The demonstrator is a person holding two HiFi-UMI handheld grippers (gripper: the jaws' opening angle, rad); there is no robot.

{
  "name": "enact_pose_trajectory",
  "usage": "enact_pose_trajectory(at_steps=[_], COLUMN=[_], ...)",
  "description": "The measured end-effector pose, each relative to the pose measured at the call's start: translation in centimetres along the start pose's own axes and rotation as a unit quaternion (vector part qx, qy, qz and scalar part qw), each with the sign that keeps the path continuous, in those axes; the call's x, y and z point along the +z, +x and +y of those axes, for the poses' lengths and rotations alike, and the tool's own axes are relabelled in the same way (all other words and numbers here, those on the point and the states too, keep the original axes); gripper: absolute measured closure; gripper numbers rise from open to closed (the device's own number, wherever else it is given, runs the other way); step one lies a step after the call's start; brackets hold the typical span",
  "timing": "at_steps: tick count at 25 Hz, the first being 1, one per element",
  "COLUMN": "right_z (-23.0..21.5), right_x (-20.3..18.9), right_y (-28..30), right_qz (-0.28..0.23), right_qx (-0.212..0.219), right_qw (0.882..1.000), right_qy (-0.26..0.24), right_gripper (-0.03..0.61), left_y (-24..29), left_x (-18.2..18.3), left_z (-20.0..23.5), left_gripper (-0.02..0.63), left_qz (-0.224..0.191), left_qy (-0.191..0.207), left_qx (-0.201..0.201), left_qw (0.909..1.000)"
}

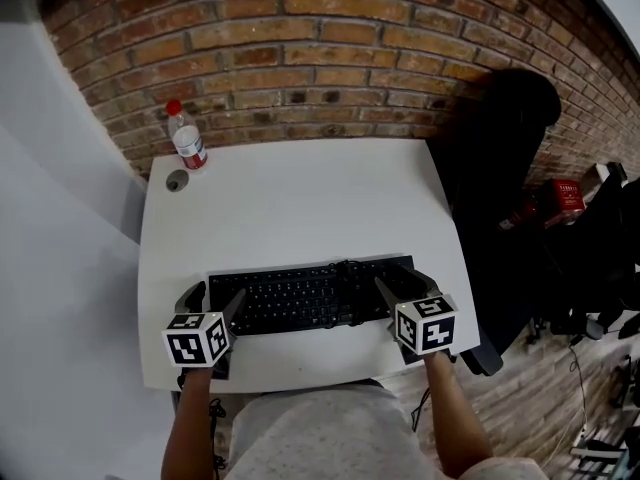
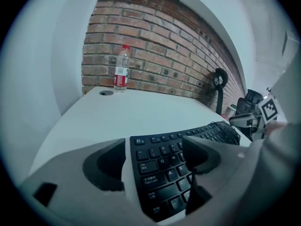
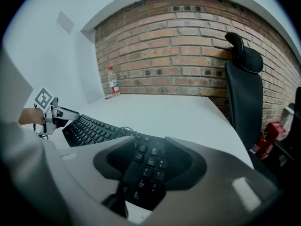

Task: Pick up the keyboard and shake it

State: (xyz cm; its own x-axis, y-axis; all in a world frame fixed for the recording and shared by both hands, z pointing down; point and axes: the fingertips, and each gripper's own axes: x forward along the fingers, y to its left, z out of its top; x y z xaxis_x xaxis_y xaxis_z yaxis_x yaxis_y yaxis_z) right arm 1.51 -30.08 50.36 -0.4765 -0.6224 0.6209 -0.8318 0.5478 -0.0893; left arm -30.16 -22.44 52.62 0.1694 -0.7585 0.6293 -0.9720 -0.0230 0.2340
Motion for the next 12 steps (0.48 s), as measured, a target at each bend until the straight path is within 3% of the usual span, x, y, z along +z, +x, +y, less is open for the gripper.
enact_pose_trajectory(at_steps=[6, 12], right_z=[-3.4, -5.3], right_x=[-0.5, -1.3], right_y=[0.3, 1.1], right_qz=[0.009, 0.030], right_qx=[0.003, 0.032], right_qw=[1.000, 0.998], right_qy=[0.008, 0.034], right_gripper=[0.299, 0.235], left_y=[0.9, 1.7], left_x=[-0.5, -0.8], left_z=[0.4, 0.6], left_gripper=[0.186, 0.166], left_qz=[0.012, 0.022], left_qy=[-0.023, -0.055], left_qx=[-0.004, -0.001], left_qw=[0.9996, 0.9982])
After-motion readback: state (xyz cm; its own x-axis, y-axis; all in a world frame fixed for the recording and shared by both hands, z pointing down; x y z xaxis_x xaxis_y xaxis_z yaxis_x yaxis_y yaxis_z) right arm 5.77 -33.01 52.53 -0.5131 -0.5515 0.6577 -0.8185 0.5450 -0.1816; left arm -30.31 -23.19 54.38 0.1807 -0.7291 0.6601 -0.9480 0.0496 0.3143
